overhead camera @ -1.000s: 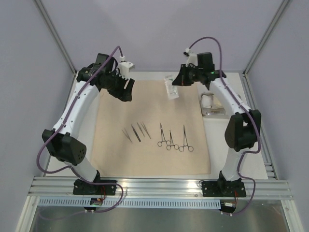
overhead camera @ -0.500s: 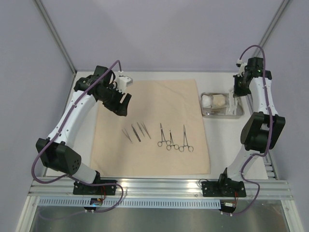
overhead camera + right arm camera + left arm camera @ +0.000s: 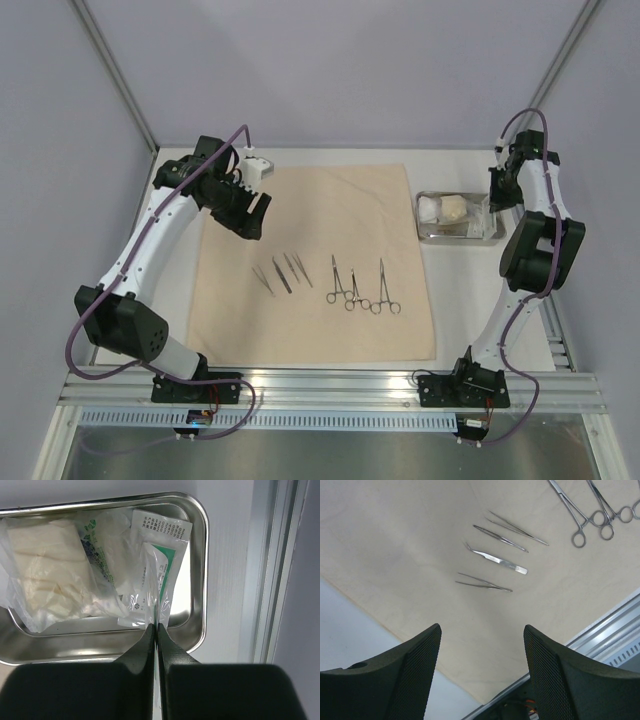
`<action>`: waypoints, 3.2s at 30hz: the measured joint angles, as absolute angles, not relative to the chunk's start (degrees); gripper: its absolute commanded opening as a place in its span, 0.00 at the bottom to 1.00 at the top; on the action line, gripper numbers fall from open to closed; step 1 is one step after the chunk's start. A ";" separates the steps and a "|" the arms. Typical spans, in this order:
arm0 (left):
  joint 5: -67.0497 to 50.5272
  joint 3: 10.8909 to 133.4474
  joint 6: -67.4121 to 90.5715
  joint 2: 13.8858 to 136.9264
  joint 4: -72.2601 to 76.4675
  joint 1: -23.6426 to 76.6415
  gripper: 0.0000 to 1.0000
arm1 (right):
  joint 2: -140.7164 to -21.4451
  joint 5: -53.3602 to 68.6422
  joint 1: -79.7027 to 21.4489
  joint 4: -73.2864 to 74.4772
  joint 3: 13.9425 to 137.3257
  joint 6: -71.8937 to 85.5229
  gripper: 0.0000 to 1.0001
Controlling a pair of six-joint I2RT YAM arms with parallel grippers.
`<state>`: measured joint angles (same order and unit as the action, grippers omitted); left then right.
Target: Prepare the surgical pack
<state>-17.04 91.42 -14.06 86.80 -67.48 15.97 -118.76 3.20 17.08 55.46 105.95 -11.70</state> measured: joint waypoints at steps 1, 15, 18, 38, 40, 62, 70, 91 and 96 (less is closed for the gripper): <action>-17.02 91.42 -14.06 86.91 -67.48 15.97 0.76 | -119.09 3.18 17.23 55.40 106.17 -11.75 0.00; -17.02 91.42 -14.04 89.36 -67.51 15.97 0.76 | -123.02 6.09 18.55 52.07 106.41 -12.75 0.00; -17.02 91.42 -14.06 89.36 -67.51 15.97 0.76 | -123.04 7.99 18.79 50.35 106.00 -13.15 0.00; -17.04 91.42 -14.09 89.34 -67.51 15.97 0.76 | -116.71 3.68 19.29 45.54 102.10 -12.40 0.49; -17.02 91.42 -14.11 89.23 -67.51 15.97 0.77 | -112.99 1.83 18.90 44.53 100.40 -10.44 0.48; -4.08 71.72 -14.98 72.75 -66.00 9.37 0.80 | -92.66 -6.90 -36.93 42.94 78.56 5.96 0.29; -0.71 63.86 -15.11 64.60 -64.95 5.15 0.82 | -108.44 0.25 -49.01 37.58 85.71 7.94 0.40; 0.49 62.57 -15.18 63.11 -63.35 5.15 0.82 | -125.64 -1.58 -49.43 40.01 97.34 7.64 0.00; 0.49 62.57 -15.29 63.11 -63.33 5.15 0.82 | -125.58 -3.20 -49.43 40.03 97.36 7.01 0.00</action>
